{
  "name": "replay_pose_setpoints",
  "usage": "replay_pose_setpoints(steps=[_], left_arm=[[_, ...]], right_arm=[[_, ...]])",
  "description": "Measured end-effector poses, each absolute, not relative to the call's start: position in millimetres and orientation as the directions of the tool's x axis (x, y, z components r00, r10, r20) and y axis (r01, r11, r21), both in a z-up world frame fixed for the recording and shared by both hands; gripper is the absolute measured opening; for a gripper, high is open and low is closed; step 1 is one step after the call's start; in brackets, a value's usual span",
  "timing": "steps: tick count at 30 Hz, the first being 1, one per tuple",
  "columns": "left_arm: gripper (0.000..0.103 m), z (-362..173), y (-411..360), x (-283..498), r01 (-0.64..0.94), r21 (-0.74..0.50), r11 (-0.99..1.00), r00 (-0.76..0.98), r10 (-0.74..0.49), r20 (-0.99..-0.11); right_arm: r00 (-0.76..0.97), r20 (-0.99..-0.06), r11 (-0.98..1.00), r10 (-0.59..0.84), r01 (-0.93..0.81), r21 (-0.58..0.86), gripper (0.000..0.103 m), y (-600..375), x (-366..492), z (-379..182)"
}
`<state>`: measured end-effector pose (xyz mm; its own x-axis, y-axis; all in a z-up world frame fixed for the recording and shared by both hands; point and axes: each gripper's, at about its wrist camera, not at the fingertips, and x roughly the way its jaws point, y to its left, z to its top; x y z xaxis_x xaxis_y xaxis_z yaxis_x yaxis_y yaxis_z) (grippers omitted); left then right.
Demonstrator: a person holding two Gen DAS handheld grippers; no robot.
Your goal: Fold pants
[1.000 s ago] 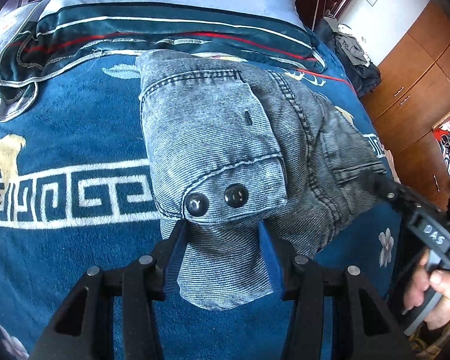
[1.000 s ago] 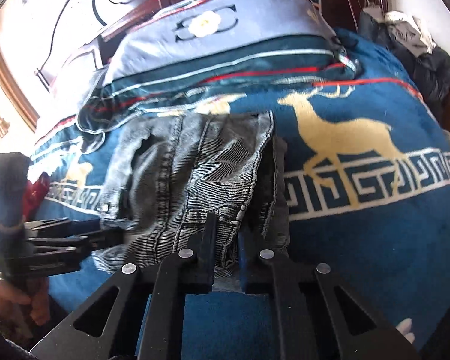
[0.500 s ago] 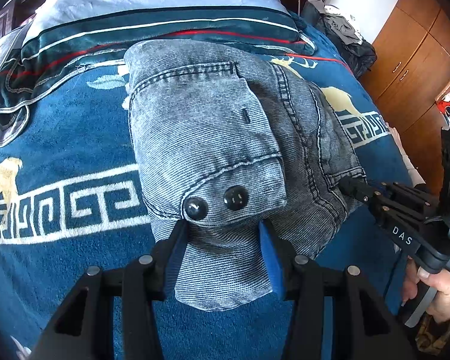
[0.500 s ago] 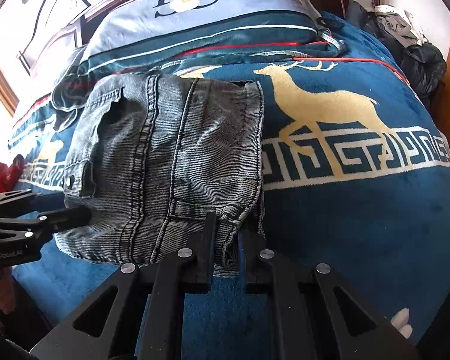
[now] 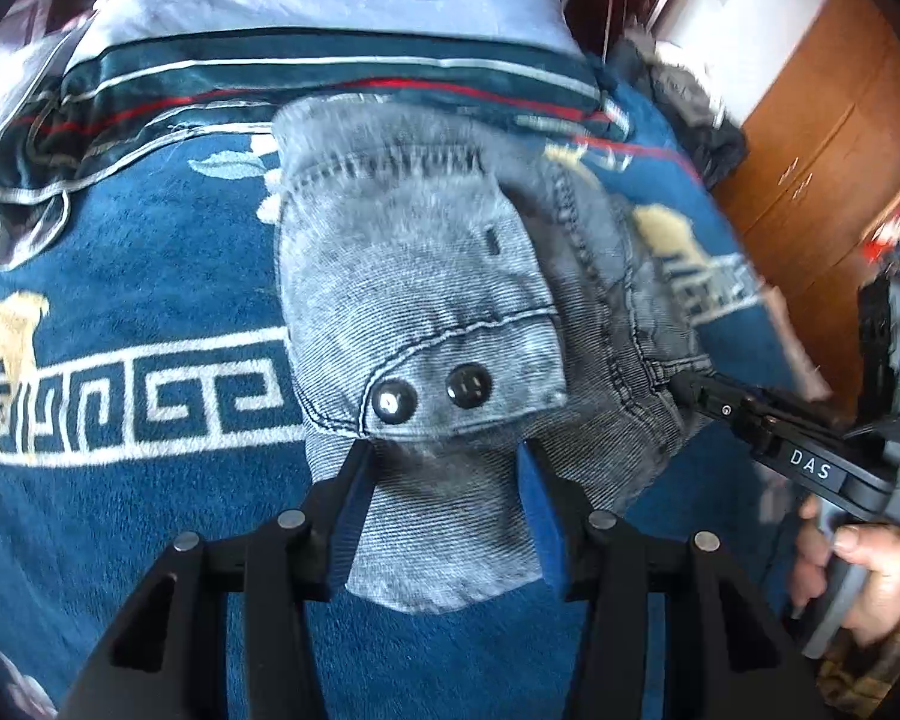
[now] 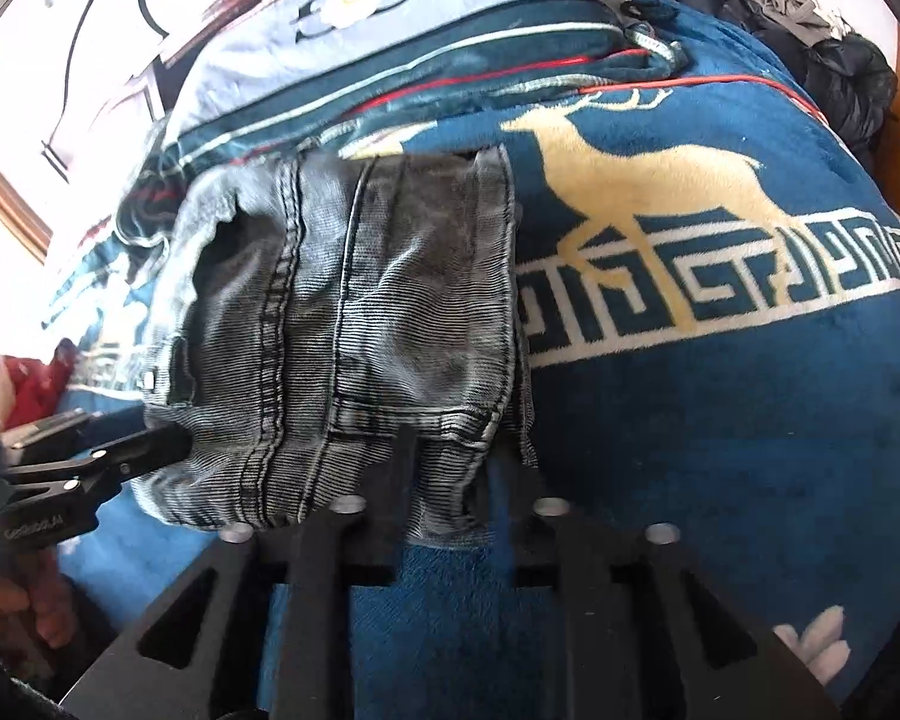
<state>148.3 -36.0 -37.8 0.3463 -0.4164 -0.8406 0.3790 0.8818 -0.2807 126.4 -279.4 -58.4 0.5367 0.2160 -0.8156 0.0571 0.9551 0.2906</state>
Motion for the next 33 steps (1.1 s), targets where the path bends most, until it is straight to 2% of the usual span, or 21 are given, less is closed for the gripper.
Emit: replay_pose_setpoints(steps=[4, 7, 11, 15, 16, 17, 18, 19, 20, 22, 25, 29, 31, 33], left_arm=[[0.051, -15.3, -19.1, 154.8, 0.359, -0.321, 0.876, 0.403, -0.456, -0.794], [0.051, -9.3, -25.5, 173.3, 0.365, -0.283, 0.887, 0.417, -0.428, -0.802], [0.051, -17.2, -44.1, 201.0, 0.38, -0.199, 0.903, 0.413, -0.358, -0.837], [0.051, -39.4, -53.4, 217.4, 0.379, -0.142, 0.914, 0.383, -0.294, -0.876], [0.052, -46.2, -53.1, 217.9, 0.377, -0.136, 0.916, 0.368, -0.282, -0.886], [0.053, -54.0, -52.4, 218.8, 0.372, -0.133, 0.919, 0.351, -0.271, -0.896], [0.054, -62.2, -51.3, 220.1, 0.367, -0.133, 0.921, 0.333, -0.263, -0.905], [0.055, -67.1, -49.7, 220.0, 0.364, -0.137, 0.921, 0.327, -0.264, -0.907], [0.055, -68.0, -47.9, 218.9, 0.362, -0.146, 0.921, 0.331, -0.273, -0.903], [0.055, -66.8, -46.0, 217.0, 0.363, -0.155, 0.919, 0.336, -0.284, -0.898], [0.054, -64.4, -46.0, 213.8, 0.369, -0.157, 0.916, 0.346, -0.292, -0.892], [0.055, -64.9, -49.1, 210.8, 0.381, -0.148, 0.913, 0.358, -0.293, -0.886], [0.055, -63.2, -53.2, 211.5, 0.392, -0.137, 0.91, 0.365, -0.291, -0.884], [0.055, -58.4, -53.2, 211.3, 0.39, -0.137, 0.911, 0.37, -0.291, -0.882]], right_arm=[[0.611, -0.761, 0.945, 0.216, 0.065, 0.321, 0.04, -296.3, 128.4, -31.9], [0.615, -0.748, 0.928, 0.249, 0.071, 0.367, 0.04, -308.3, 154.7, -26.8], [0.594, -0.771, 0.929, 0.229, 0.103, 0.355, 0.04, -317.9, 205.2, -36.3], [0.578, -0.762, 0.877, 0.292, 0.156, 0.455, 0.04, -333.1, 241.4, -55.7], [0.576, -0.755, 0.861, 0.312, 0.164, 0.481, 0.035, -335.1, 248.2, -60.4], [0.573, -0.748, 0.848, 0.336, 0.161, 0.504, 0.024, -336.3, 253.0, -64.0], [0.564, -0.745, 0.843, 0.356, 0.151, 0.517, 0.019, -334.4, 258.7, -67.0], [0.549, -0.754, 0.852, 0.361, 0.136, 0.506, 0.011, -329.4, 264.0, -68.5], [0.541, -0.764, 0.867, 0.352, 0.119, 0.483, 0.01, -324.3, 266.4, -67.4], [0.575, -0.778, 0.926, 0.252, 0.089, 0.366, 0.009, -311.9, 264.8, -52.9], [0.619, -0.763, 0.938, 0.187, 0.118, 0.326, 0.009, -312.0, 263.0, -40.3], [0.542, -0.834, 0.969, 0.102, 0.137, 0.207, 0.009, -304.7, 275.2, -71.3], [0.492, -0.865, 0.968, 0.1, 0.151, 0.198, 0.009, -307.8, 278.6, -97.4], [0.504, -0.855, 0.957, 0.122, 0.17, 0.236, 0.011, -314.0, 275.8, -99.7]])
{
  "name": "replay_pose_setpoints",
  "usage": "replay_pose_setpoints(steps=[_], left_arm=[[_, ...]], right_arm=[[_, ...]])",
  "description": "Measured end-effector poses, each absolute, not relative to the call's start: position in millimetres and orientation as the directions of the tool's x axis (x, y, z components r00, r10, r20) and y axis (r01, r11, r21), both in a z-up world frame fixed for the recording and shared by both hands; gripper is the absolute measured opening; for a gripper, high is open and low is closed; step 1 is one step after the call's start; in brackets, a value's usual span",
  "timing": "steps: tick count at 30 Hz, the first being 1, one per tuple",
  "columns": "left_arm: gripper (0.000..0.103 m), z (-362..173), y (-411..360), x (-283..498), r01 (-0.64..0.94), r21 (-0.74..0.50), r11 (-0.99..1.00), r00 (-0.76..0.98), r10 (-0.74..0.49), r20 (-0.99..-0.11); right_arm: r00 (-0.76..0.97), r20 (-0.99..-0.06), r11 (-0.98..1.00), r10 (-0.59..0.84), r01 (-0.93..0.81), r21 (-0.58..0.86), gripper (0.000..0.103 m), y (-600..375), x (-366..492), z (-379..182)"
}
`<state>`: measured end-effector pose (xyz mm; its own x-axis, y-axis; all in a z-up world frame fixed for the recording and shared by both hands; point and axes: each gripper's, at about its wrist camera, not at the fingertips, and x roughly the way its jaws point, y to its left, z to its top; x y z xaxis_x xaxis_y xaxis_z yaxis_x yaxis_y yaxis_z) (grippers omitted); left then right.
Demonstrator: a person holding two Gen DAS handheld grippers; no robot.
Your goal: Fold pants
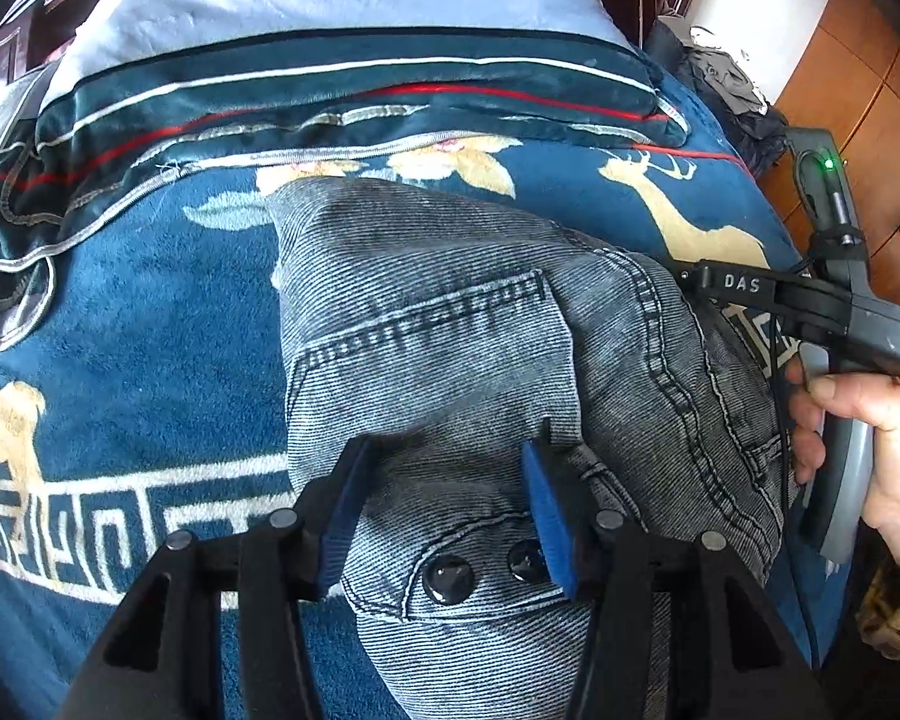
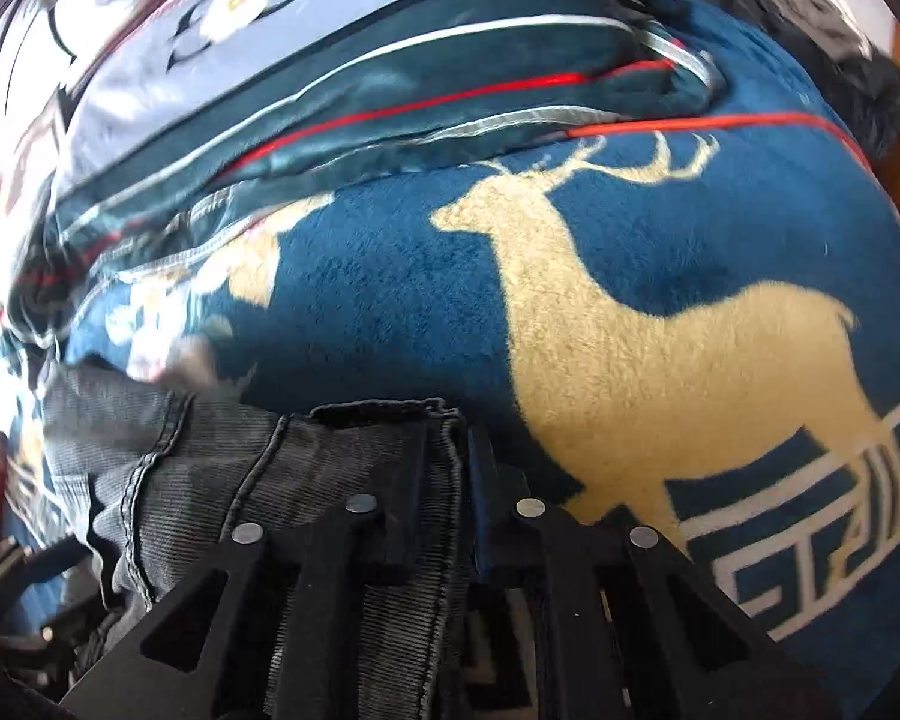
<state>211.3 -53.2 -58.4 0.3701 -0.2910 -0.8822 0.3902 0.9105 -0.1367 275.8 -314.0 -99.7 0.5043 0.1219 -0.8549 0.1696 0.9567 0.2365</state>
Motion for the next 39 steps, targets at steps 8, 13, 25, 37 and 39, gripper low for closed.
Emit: replay_pose_setpoints(steps=[8, 13, 25, 37, 39], left_arm=[[0.055, -21.6, -17.3, 180.6, 0.4, -0.235, 0.886, 0.407, -0.402, -0.82], [0.055, -27.6, -20.5, 159.2, 0.417, -0.236, 0.878, 0.38, -0.404, -0.832], [0.088, -74.3, -8.8, 156.5, 0.285, -0.31, 0.907, 0.326, -0.396, -0.858], [0.094, -24.3, 16.0, 174.2, 0.263, -0.336, 0.904, 0.439, -0.423, -0.793], [0.094, -31.2, 19.4, 179.4, 0.233, -0.347, 0.908, 0.422, -0.416, -0.805]], right_arm=[[0.583, -0.784, 0.949, 0.215, 0.065, 0.309, 0.035, -324.0, 218.1, -31.0], [0.539, -0.814, 0.965, 0.217, 0.007, 0.262, 0.042, -298.2, 157.6, -30.6], [0.483, -0.848, 0.952, 0.219, 0.085, 0.294, 0.048, -287.8, 139.9, -94.6], [0.571, -0.737, 0.852, 0.363, 0.117, 0.51, 0.072, -315.4, 132.8, -74.4], [0.578, -0.733, 0.856, 0.359, 0.108, 0.505, 0.072, -311.9, 134.2, -75.5]])
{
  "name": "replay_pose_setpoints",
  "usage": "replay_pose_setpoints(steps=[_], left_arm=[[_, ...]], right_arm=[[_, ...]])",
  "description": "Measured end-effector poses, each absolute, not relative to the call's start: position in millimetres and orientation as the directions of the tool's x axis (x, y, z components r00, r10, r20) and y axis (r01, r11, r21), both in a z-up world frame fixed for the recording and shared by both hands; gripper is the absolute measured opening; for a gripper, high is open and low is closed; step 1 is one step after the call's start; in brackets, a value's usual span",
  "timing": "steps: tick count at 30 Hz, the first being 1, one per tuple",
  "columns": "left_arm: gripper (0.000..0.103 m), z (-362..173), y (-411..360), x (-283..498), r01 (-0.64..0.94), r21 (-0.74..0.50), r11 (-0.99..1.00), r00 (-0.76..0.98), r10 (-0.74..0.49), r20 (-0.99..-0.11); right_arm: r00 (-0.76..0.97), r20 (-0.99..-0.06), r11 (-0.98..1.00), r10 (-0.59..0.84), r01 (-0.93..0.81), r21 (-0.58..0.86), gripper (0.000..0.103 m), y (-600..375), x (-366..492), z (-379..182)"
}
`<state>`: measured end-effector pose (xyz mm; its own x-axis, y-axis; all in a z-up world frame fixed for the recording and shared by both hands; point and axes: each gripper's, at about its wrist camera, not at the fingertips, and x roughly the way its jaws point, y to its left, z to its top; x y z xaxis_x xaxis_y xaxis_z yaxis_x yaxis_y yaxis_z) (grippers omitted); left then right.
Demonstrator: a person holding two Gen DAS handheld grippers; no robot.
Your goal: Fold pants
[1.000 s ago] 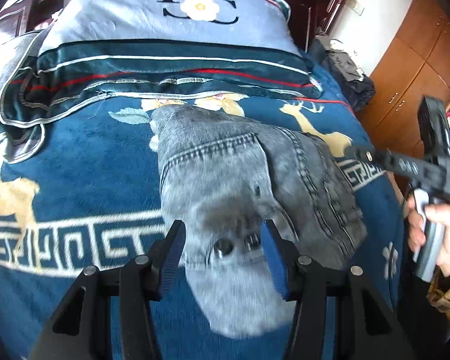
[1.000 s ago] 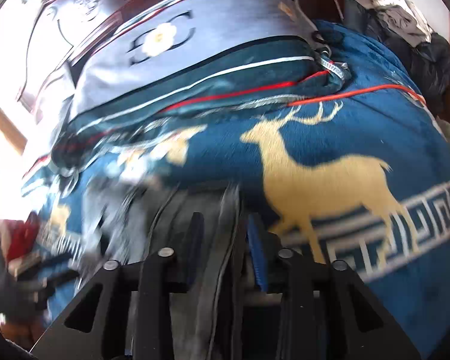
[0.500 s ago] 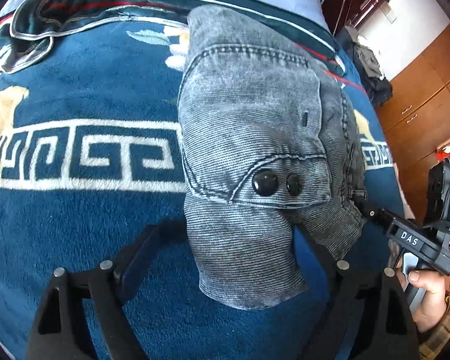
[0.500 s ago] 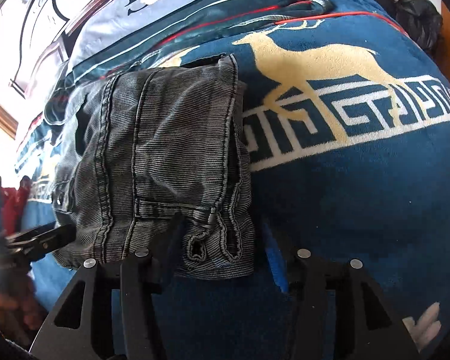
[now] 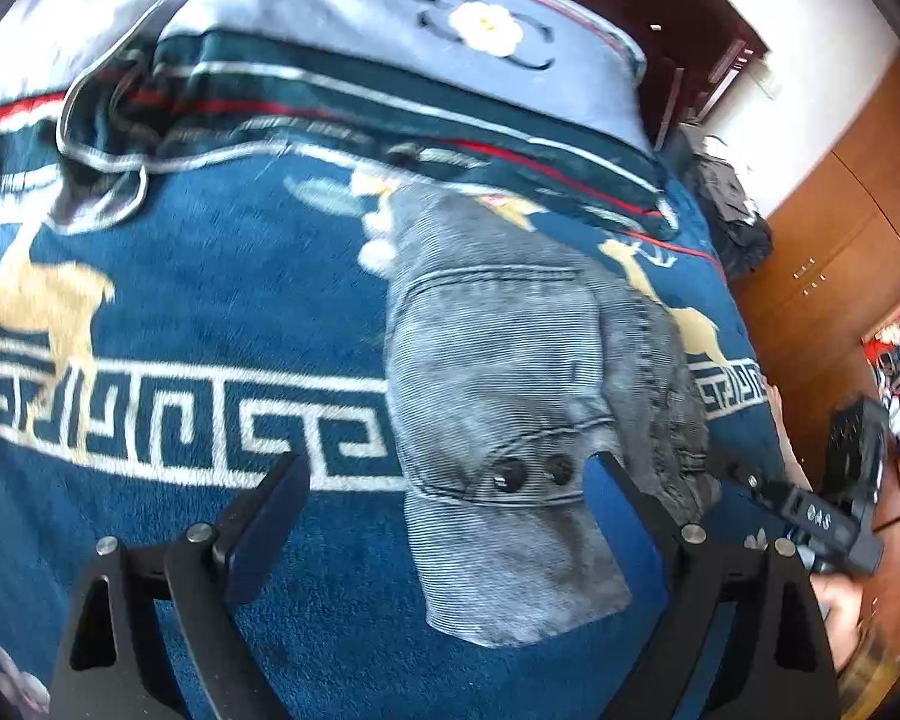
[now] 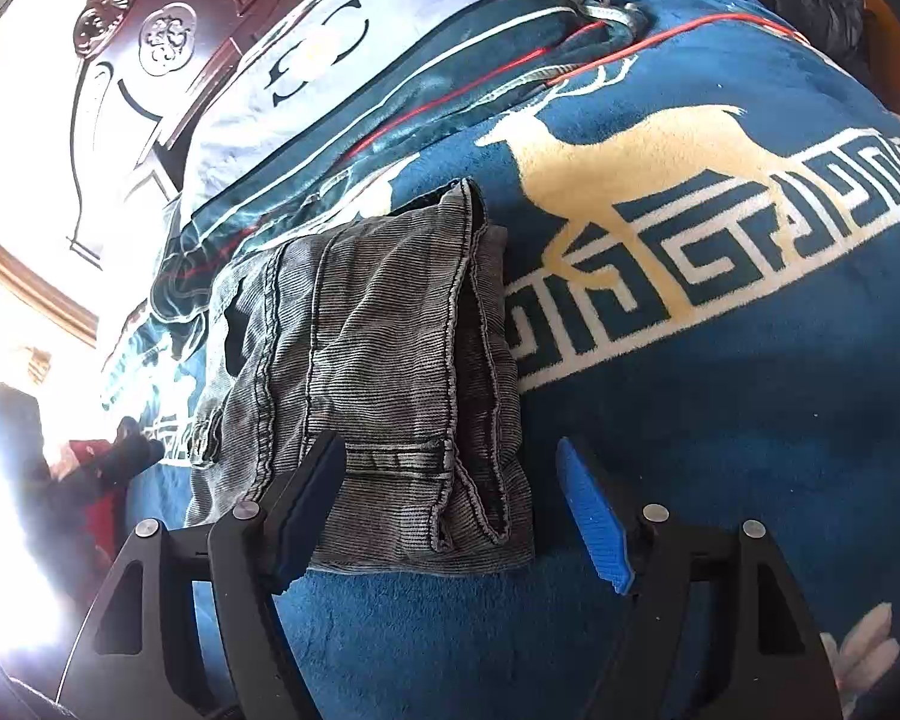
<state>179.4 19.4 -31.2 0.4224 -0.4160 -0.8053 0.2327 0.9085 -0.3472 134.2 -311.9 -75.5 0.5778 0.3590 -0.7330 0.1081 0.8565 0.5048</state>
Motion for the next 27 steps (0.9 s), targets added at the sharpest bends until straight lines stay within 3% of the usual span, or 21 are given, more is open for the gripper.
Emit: replay_pose_setpoints(steps=[13, 27], left_arm=[[0.096, -45.6, 0.0, 183.5, 0.262, -0.231, 0.937, 0.432, -0.328, -0.84], [0.102, -57.0, -20.8, 204.0, 0.284, -0.219, 0.933, 0.393, -0.321, -0.862]], right_arm=[[0.58, -0.733, 0.887, 0.355, 0.039, 0.46, 0.077, -298.9, 141.1, -74.6], [0.531, -0.757, 0.884, 0.381, 0.031, 0.467, 0.081, -307.8, 163.7, -84.9]])
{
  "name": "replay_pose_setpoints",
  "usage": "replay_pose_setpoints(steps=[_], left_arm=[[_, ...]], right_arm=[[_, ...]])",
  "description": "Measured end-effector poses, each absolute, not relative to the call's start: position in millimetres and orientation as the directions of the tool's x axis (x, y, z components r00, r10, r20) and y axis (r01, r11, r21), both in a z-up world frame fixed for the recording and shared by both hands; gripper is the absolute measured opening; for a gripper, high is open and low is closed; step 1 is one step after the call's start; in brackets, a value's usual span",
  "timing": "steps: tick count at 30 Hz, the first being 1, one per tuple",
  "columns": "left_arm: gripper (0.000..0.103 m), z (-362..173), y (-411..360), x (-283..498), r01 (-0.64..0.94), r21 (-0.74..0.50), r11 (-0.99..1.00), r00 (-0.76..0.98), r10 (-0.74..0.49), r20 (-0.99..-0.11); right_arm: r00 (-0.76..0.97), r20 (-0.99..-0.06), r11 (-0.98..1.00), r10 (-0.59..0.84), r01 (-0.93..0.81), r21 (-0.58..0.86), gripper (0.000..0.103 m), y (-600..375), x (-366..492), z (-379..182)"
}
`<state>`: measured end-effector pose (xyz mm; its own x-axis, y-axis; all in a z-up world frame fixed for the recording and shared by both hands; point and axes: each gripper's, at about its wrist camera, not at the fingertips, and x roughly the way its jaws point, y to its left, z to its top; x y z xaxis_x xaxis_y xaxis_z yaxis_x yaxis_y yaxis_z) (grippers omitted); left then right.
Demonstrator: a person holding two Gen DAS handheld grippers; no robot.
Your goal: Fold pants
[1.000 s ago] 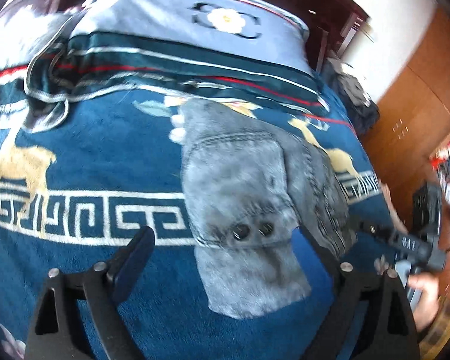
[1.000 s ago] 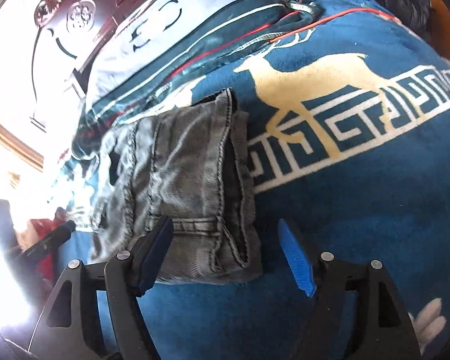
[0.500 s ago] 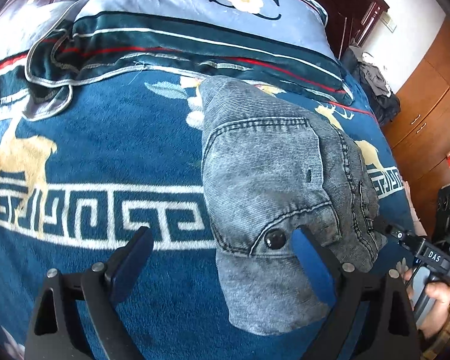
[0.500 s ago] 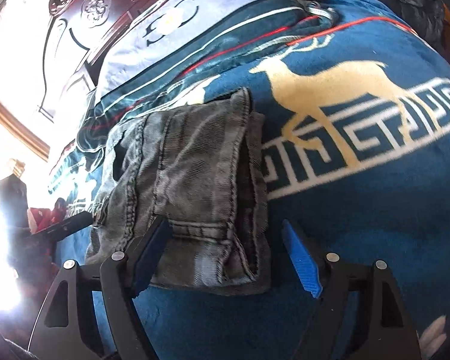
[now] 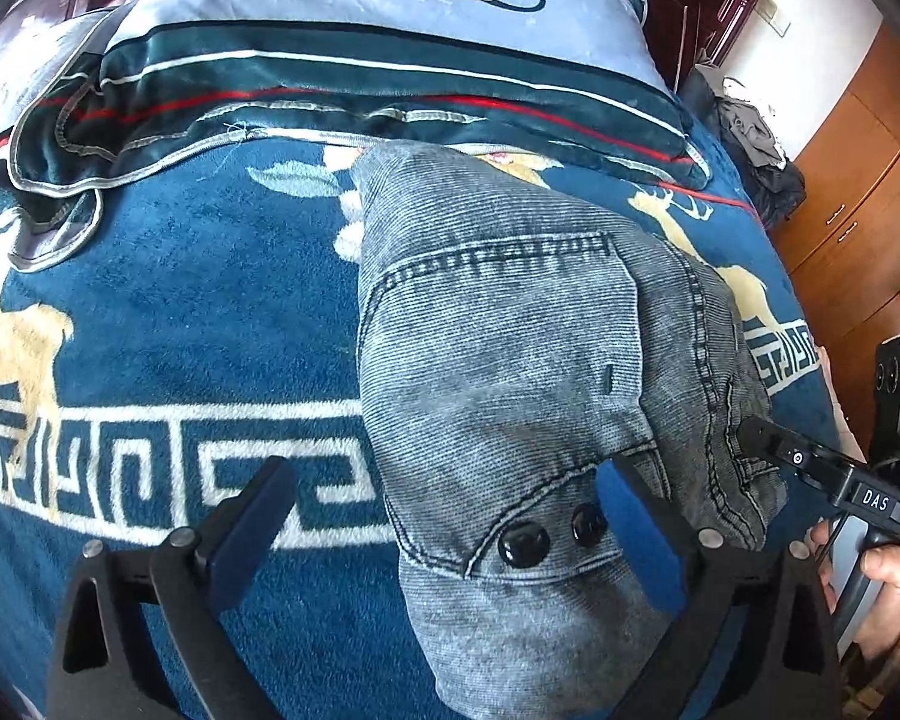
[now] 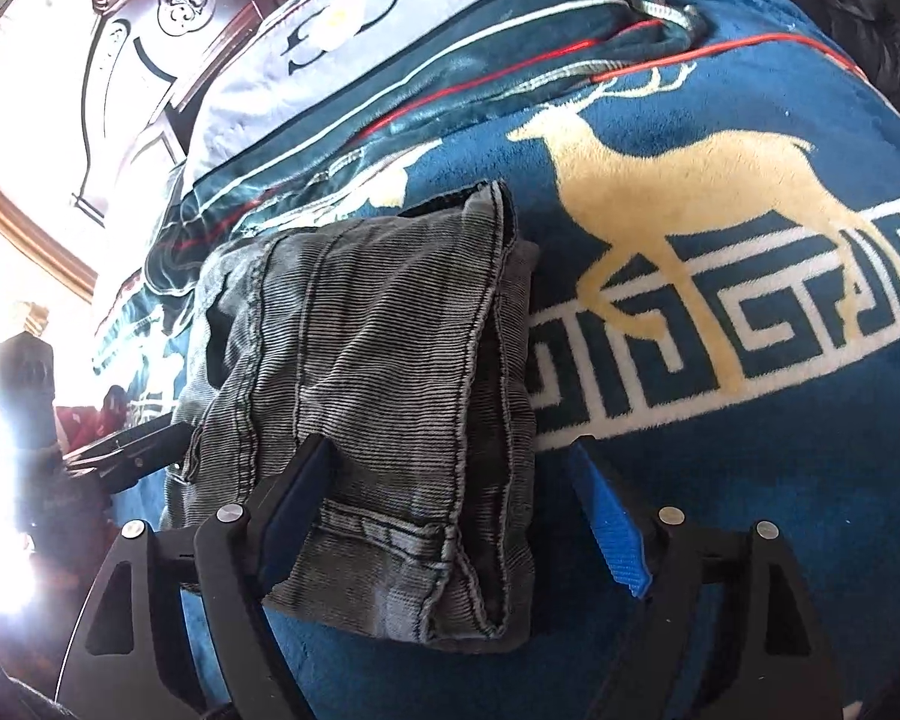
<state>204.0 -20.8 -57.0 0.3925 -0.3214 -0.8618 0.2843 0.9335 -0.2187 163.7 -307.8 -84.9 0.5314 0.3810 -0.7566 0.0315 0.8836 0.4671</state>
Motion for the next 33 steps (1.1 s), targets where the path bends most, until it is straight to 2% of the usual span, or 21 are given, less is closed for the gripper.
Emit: replay_pose_setpoints(steps=[11, 16, 18, 19, 20, 21, 22, 23, 25, 29, 31, 33], left_arm=[[0.103, -73.6, -17.3, 210.9, 0.257, -0.269, 0.928, 0.356, -0.35, -0.866], [0.103, -84.5, -12.8, 214.5, 0.229, -0.324, 0.918, 0.319, -0.385, -0.866], [0.103, -87.1, -13.9, 214.6, 0.233, -0.32, 0.918, 0.317, -0.383, -0.868], [0.103, -87.3, -15.6, 214.3, 0.238, -0.313, 0.92, 0.319, -0.378, -0.869], [0.103, -87.2, -17.7, 213.9, 0.242, -0.306, 0.921, 0.322, -0.373, -0.87], [0.097, -86.9, -19.6, 214.2, 0.245, -0.308, 0.919, 0.319, -0.377, -0.87], [0.084, -86.8, -21.9, 213.9, 0.248, -0.321, 0.914, 0.312, -0.389, -0.867], [0.078, -86.0, -24.2, 213.2, 0.254, -0.342, 0.905, 0.303, -0.41, -0.86], [0.068, -83.6, -28.5, 211.8, 0.265, -0.345, 0.9, 0.3, -0.417, -0.858], [0.055, -78.8, -24.1, 211.2, 0.275, -0.383, 0.882, 0.288, -0.455, -0.842], [0.046, -71.9, -22.7, 208.0, 0.289, -0.382, 0.878, 0.302, -0.462, -0.834], [0.042, -63.2, -21.9, 204.0, 0.304, -0.376, 0.875, 0.32, -0.466, -0.825]], right_arm=[[0.509, -0.742, 0.854, 0.437, 0.024, 0.52, 0.091, -314.4, 179.1, -99.1], [0.475, -0.756, 0.858, 0.45, 0.005, 0.514, 0.092, -311.2, 188.6, -103.3], [0.46, -0.77, 0.867, 0.443, 0.0, 0.499, 0.088, -308.3, 191.6, -103.2], [0.456, -0.775, 0.872, 0.437, -0.002, 0.49, 0.082, -306.4, 192.3, -102.5], [0.453, -0.775, 0.87, 0.44, -0.003, 0.492, 0.072, -305.0, 192.9, -102.6], [0.453, -0.769, 0.863, 0.451, 0.001, 0.506, 0.062, -303.5, 193.0, -102.5], [0.448, -0.754, 0.842, 0.481, 0.004, 0.539, 0.051, -301.4, 193.4, -103.6], [0.451, -0.751, 0.837, 0.482, 0.017, 0.547, 0.048, -300.3, 192.0, -103.8], [0.464, -0.751, 0.842, 0.47, 0.018, 0.539, 0.042, -296.2, 189.8, -101.8], [0.482, -0.751, 0.849, 0.452, 0.026, 0.527, 0.031, -289.5, 185.9, -92.3], [0.494, -0.755, 0.867, 0.432, 0.004, 0.499, 0.029, -282.3, 185.1, -82.3], [0.504, -0.755, 0.877, 0.42, -0.011, 0.481, 0.028, -276.9, 184.8, -72.9]])
